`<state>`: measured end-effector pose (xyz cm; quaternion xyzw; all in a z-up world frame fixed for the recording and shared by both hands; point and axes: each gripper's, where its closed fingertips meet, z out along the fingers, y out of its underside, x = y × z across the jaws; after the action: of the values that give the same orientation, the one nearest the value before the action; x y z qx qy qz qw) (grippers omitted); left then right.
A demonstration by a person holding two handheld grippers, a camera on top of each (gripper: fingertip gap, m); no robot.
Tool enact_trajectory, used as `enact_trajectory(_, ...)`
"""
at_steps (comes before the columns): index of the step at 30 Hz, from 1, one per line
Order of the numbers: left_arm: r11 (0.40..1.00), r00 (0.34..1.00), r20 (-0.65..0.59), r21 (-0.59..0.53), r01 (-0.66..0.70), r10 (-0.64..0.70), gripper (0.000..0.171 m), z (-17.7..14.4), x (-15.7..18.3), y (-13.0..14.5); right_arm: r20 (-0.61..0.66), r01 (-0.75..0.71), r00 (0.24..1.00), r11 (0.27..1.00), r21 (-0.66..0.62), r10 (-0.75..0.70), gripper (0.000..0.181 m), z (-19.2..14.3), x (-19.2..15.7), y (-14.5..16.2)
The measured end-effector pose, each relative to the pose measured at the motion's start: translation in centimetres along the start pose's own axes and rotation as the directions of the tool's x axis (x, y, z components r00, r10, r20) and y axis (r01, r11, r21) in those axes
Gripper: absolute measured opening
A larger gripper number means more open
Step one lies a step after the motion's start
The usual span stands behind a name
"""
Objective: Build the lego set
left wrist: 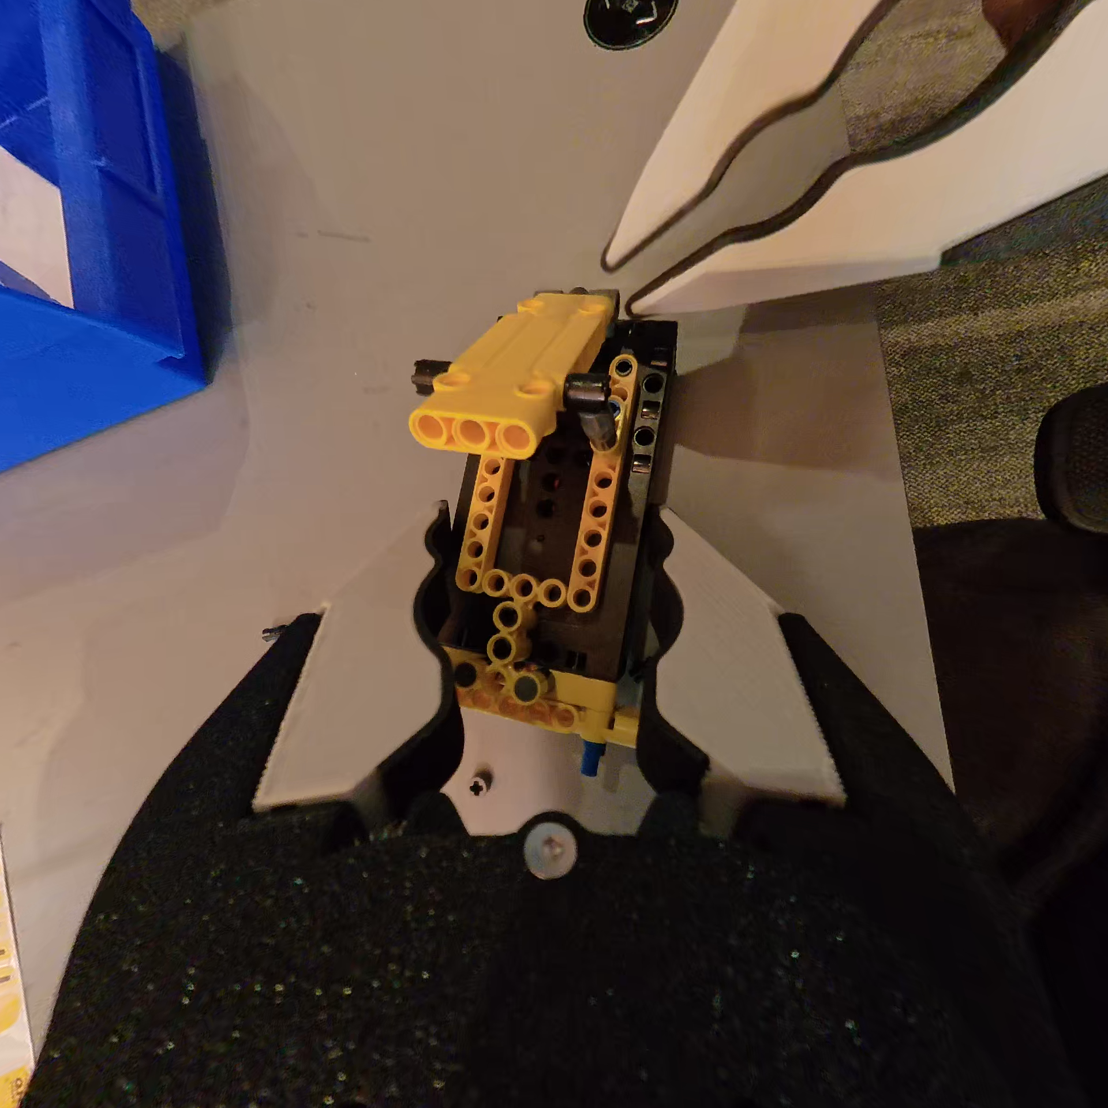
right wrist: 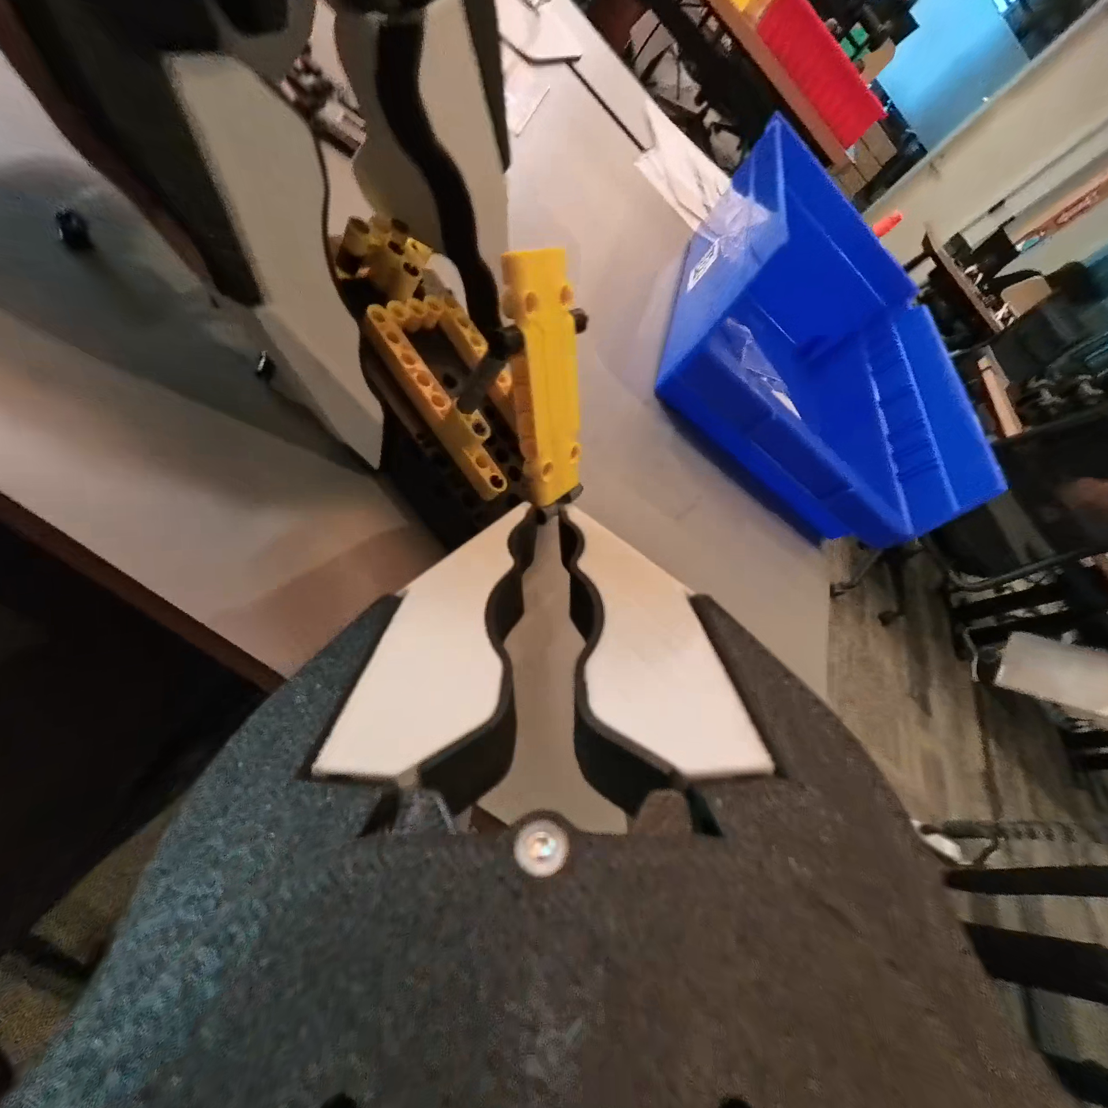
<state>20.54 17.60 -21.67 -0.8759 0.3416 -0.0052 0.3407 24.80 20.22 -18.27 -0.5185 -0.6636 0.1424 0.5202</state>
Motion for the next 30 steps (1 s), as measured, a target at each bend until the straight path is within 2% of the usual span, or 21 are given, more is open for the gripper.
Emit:
enact_trajectory(5, 1.000, 1.000, 0.008, -0.006, -0.001, 0.001, 0.065, 0.01, -0.02, 0.03, 0.034, 0.082, 0.996, 0.996, -0.029, -0.081, 0.004, 0.50, -0.18, 0.25)
enact_trajectory(10, 1.000, 1.000, 0.008, -0.001, 0.000, 0.000, 0.064, 0.03, -0.01, 0.01, 0.091, 0.043, 0.995, 0.999, -0.028, -0.041, 0.004, 0.51, -0.26, 0.31)
enact_trajectory(15, 1.000, 1.000, 0.008, 0.001, 0.004, -0.004, 0.064, 0.04, -0.03, -0.02, 0.176, 0.025, 0.984, 0.996, -0.091, -0.009, 0.003, 0.66, -0.55, 0.51)
enact_trajectory(20, 1.000, 1.000, 0.017, -0.003, 0.007, -0.007, 0.064, 0.04, -0.18, 0.03, 0.262, -0.063, 0.961, 0.990, -0.126, 0.094, 0.002, 0.86, -0.64, 0.53)
enact_trajectory(26, 1.000, 1.000, 0.016, -0.007, 0.006, -0.006, 0.064, 0.02, -0.31, 0.11, 0.298, -0.065, 0.947, 0.981, -0.181, 0.117, 0.002, 0.98, -0.69, 0.50)
enact_trajectory(30, 1.000, 1.000, 0.012, -0.006, 0.004, -0.004, 0.065, -0.02, -0.41, 0.17, 0.266, -0.026, 0.962, 0.991, -0.131, 0.060, 0.004, 1.01, -0.66, 0.43)
